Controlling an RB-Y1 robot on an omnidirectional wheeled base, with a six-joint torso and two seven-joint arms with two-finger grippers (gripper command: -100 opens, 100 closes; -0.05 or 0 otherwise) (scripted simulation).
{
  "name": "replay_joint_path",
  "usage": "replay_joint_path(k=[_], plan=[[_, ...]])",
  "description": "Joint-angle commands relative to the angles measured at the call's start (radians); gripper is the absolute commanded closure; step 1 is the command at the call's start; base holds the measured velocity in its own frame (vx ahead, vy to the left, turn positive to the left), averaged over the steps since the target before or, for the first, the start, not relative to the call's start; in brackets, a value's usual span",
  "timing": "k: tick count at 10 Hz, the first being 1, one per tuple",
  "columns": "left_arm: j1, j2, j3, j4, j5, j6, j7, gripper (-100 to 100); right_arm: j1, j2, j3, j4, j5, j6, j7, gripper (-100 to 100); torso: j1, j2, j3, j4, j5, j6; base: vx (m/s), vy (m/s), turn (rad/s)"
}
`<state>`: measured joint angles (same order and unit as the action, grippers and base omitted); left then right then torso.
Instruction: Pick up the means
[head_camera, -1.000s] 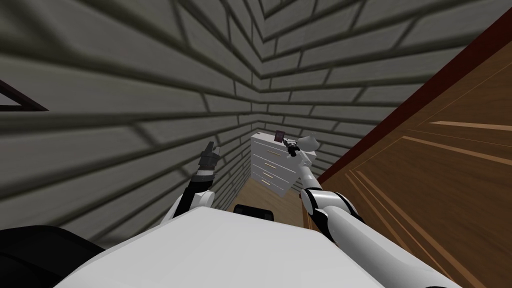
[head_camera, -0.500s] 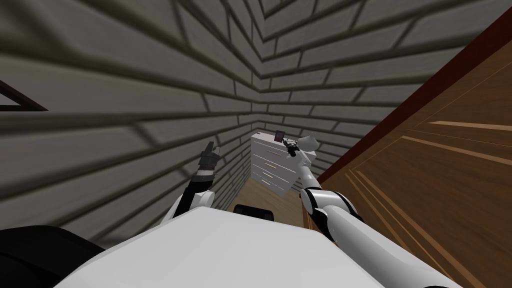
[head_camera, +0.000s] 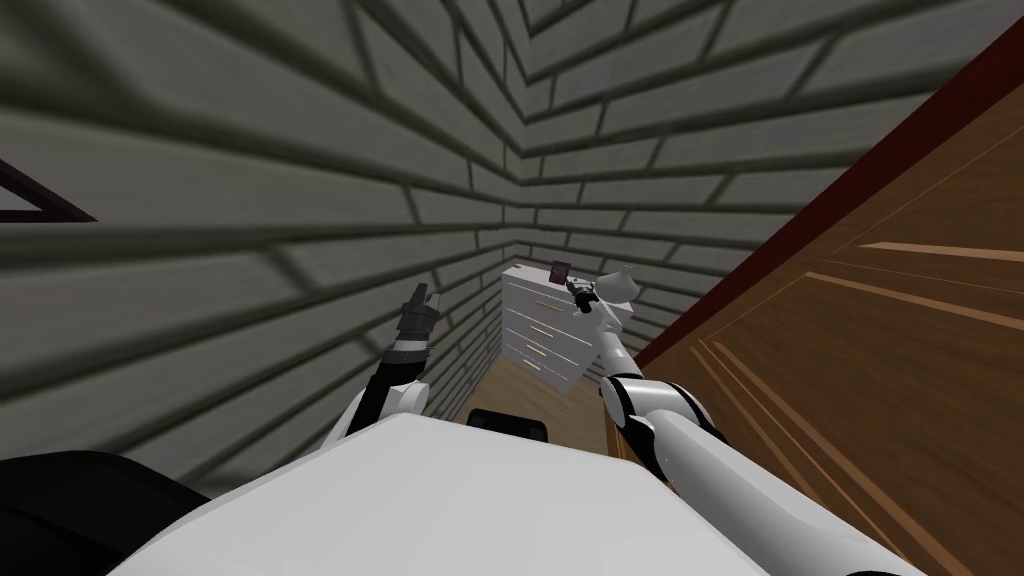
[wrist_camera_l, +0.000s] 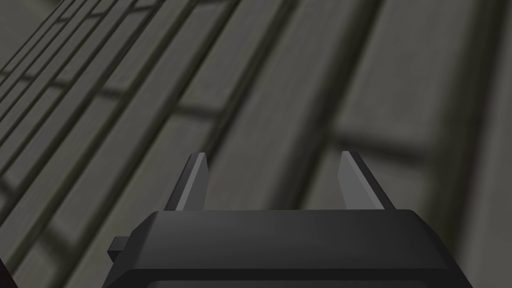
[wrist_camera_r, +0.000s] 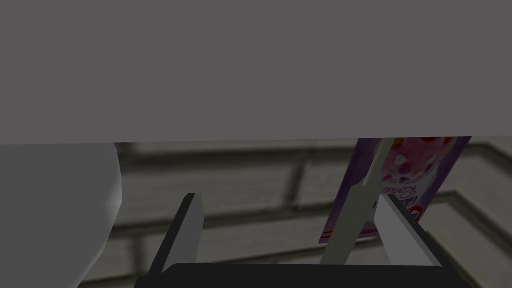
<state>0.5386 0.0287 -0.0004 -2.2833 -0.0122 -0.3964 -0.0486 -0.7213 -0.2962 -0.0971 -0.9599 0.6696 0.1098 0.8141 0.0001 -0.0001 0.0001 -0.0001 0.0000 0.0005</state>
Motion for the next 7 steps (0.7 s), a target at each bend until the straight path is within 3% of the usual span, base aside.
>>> replay_joint_path(k=[1,7], plan=[[0.000,0.000,0.000,0.000,0.000,0.000,0.000,0,0.000,0.000,0.000,0.000,0.000,-0.001,0.001,-100,0.000,0.000,0.000,0.000,0.000,0.000,0.000,0.000,0.000],[0.000,0.000,0.000,0.000,0.000,0.000,0.000,0,-0.003,0.002,-0.001,0.009,0.003,0.005,0.007,-100,0.000,0.000,0.000,0.000,0.000,0.000,0.000,0.002,0.000]])
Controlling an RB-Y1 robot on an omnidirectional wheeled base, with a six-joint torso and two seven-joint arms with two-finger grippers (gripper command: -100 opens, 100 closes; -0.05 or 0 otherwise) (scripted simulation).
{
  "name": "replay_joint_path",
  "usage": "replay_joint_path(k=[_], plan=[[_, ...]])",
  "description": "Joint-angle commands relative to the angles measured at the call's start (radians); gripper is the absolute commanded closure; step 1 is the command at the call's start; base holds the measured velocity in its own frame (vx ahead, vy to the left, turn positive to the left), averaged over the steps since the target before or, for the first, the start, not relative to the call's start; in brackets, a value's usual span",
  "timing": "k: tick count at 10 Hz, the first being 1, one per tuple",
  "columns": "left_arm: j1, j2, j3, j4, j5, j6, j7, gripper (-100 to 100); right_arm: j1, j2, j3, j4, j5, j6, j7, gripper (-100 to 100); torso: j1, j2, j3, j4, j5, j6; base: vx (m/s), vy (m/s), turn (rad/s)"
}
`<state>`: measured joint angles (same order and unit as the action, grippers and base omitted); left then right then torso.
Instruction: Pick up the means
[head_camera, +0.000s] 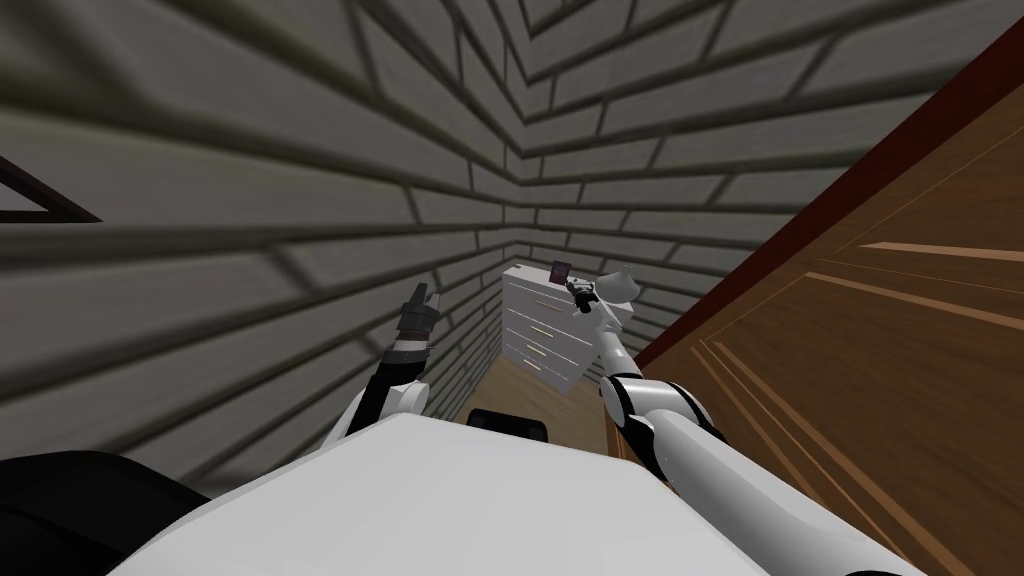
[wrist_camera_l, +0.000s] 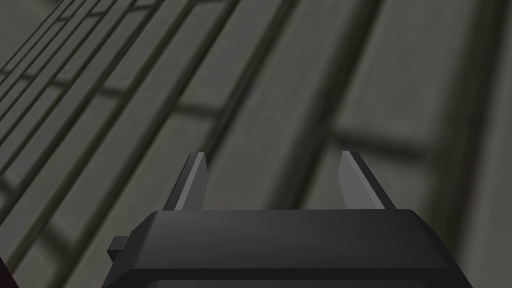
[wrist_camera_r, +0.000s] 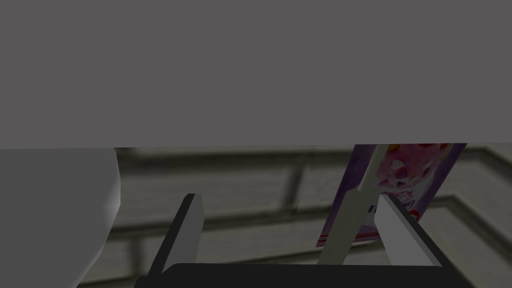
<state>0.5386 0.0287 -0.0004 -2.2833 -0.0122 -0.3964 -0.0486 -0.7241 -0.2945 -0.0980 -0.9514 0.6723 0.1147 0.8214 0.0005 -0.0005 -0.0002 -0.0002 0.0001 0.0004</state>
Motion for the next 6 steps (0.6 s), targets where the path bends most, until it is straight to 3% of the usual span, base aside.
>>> replay_joint_path(k=[1,4,5,6], plan=[[0.000,0.000,0.000,0.000,0.000,0.000,0.000,0,0.000,0.000,0.000,0.000,0.000,0.000,0.000,-100,0.000,0.000,0.000,0.000,0.000,0.000,-0.013,-0.004,-0.038],[0.000,0.000,0.000,0.000,0.000,0.000,0.000,0,-0.001,0.001,0.000,0.002,0.001,0.001,0.002,-100,0.000,0.000,0.000,0.000,0.000,0.000,0.005,0.005,0.016],[0.000,0.000,0.000,0.000,0.000,0.000,0.000,0,-0.001,0.001,0.000,0.003,0.001,0.002,0.002,0,0.000,0.000,0.000,0.000,0.000,0.000,0.000,0.000,0.000],[0.000,0.000,0.000,0.000,0.000,0.000,0.000,0,-0.008,0.028,-0.028,-0.011,0.032,0.029,0.012,-100,0.000,0.000,0.000,0.000,0.000,0.000,0.028,-0.074,0.166]])
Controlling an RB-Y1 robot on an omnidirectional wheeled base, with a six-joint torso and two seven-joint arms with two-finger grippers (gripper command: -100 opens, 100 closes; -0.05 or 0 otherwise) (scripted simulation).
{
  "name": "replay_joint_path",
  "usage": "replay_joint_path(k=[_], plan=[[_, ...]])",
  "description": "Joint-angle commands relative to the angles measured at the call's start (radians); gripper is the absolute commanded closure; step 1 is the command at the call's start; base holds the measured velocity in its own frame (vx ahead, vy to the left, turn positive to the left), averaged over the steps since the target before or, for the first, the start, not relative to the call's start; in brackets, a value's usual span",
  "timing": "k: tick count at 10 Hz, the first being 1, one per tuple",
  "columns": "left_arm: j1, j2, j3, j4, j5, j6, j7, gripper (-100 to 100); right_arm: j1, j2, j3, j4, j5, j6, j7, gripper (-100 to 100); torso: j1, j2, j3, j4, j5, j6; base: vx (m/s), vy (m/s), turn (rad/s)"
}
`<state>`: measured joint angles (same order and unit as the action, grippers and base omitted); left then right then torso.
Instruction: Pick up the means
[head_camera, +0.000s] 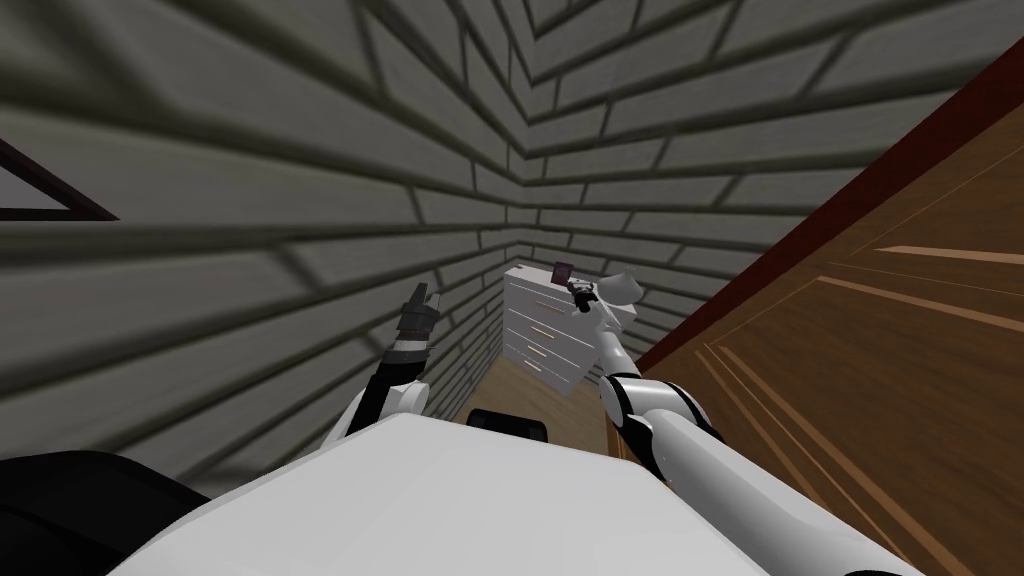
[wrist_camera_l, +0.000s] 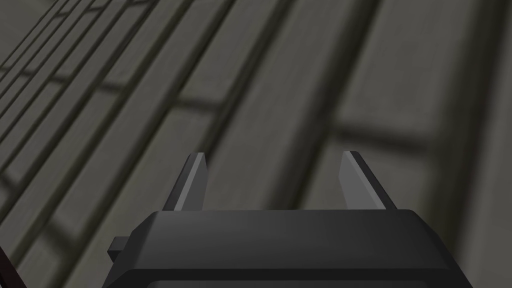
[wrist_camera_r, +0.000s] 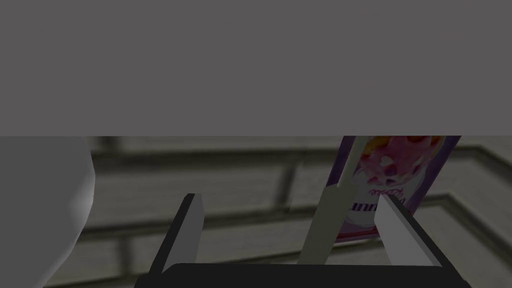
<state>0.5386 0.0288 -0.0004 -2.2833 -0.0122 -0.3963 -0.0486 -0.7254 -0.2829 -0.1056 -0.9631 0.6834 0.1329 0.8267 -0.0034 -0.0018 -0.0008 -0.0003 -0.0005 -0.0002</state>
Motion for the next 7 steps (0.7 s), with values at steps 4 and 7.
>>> replay_joint_path(k=[4,7], plan=[[0.000,0.000,0.000,0.000,0.000,0.000,0.000,0,-0.005,0.018,-0.020,-0.006,0.021,0.016,0.007,100,0.002,0.000,0.000,0.000,0.000,0.001,0.022,-0.045,0.054],[0.000,0.000,0.000,0.000,0.000,0.000,0.000,0,-0.005,0.022,-0.022,-0.004,0.017,0.023,0.001,100,0.000,-0.002,-0.001,-0.001,0.000,0.001,0.001,0.000,-0.003]])
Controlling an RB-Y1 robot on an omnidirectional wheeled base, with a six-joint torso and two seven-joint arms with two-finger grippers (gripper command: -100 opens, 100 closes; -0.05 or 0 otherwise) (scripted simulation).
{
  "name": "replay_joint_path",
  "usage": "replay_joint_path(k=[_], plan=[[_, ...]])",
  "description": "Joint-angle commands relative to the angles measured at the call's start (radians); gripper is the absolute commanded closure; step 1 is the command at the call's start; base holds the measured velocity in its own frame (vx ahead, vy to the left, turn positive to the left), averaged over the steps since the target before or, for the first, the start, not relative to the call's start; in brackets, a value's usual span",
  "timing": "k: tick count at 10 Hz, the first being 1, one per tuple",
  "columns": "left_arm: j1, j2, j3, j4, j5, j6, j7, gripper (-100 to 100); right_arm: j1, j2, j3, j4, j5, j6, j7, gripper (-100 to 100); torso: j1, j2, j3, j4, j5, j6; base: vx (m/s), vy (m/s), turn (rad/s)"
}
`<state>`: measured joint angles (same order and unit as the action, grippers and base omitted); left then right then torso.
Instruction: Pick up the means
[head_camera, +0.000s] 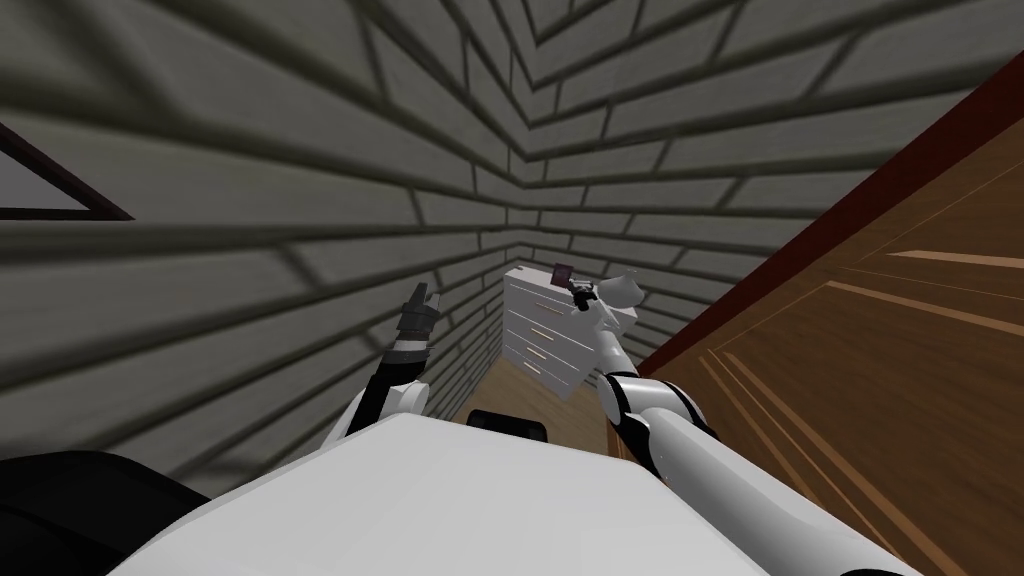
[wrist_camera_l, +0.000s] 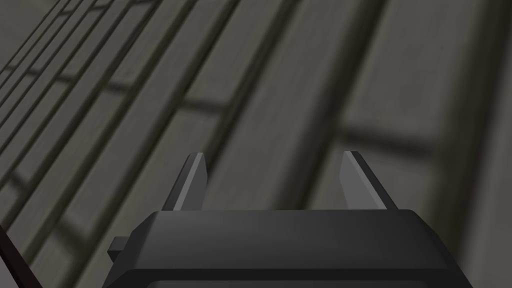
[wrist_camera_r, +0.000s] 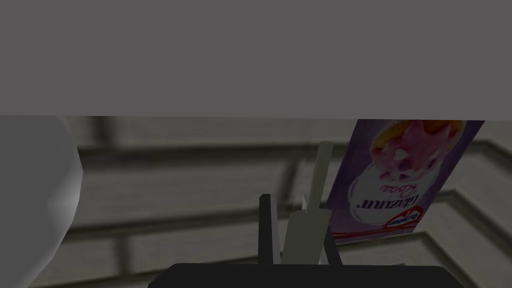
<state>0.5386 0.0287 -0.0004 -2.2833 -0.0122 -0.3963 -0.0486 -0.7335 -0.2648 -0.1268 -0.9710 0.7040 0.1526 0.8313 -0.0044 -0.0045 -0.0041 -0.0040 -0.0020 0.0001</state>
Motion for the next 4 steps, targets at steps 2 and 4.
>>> replay_joint_path(k=[2,4], plan=[[0.000,0.000,0.000,0.000,0.000,0.000,0.000,0,0.006,-0.020,0.019,0.018,-0.020,-0.027,-0.005,100,-0.001,-0.003,-0.003,-0.003,-0.001,0.000,-0.016,0.029,-0.079],[0.000,0.000,0.000,0.000,0.000,0.000,0.000,0,0.004,-0.015,0.014,0.006,-0.014,-0.020,-0.003,0,-0.001,-0.005,-0.005,-0.005,-0.001,0.000,-0.013,0.021,-0.033]])
